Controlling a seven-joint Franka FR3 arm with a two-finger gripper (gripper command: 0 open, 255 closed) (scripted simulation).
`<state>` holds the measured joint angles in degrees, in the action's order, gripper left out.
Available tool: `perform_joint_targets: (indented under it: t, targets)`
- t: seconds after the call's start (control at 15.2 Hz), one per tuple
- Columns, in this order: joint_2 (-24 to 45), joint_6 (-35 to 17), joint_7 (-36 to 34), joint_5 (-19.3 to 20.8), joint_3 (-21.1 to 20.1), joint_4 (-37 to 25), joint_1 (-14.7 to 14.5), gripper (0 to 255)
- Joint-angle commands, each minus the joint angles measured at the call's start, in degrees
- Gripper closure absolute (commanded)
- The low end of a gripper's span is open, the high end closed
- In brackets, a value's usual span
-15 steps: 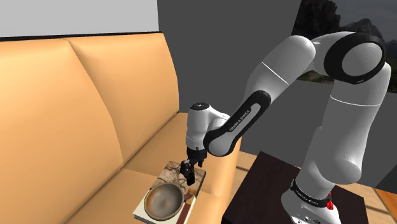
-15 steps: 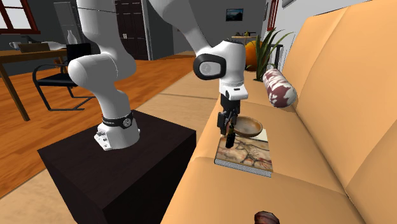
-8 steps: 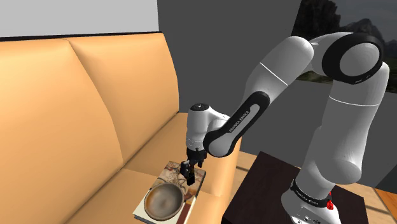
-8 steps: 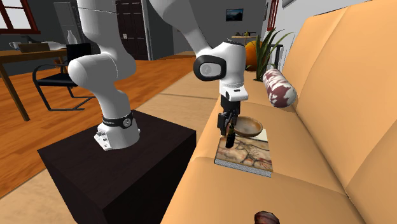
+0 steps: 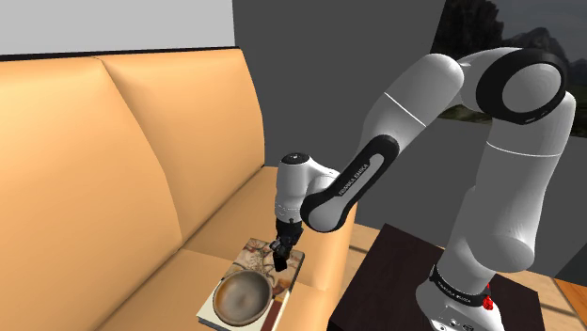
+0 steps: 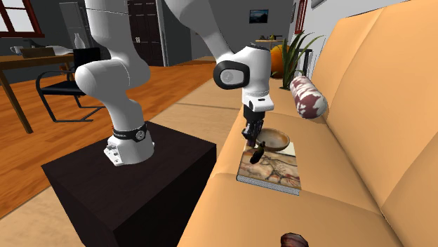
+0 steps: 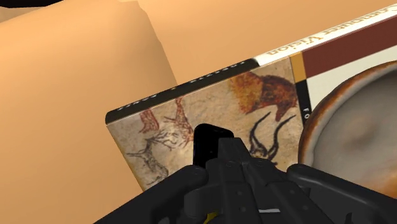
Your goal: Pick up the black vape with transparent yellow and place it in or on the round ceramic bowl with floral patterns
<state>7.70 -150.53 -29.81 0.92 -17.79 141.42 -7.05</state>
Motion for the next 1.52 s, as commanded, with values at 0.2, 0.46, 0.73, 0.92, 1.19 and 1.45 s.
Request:
perform_joint_targets:
  t: [0.2,0.46,0.73,0.92,1.19,1.45]
  targets:
    - [-2.34,-9.84,-6.5,5.39,1.62,4.75,-0.95,0]
    - [-1.87,-25.46,-44.8,46.66,18.83,7.77,-11.21,0]
    - [2.71,-27.34,-51.98,54.59,22.84,4.68,-13.95,0]
    - [4.51,-28.13,-54.58,57.29,24.65,3.42,-15.35,0]
    - [4.51,-28.13,-54.57,57.28,24.65,3.42,-15.36,0]
    - [4.5,-28.12,-54.55,57.25,24.63,3.43,-15.35,255]
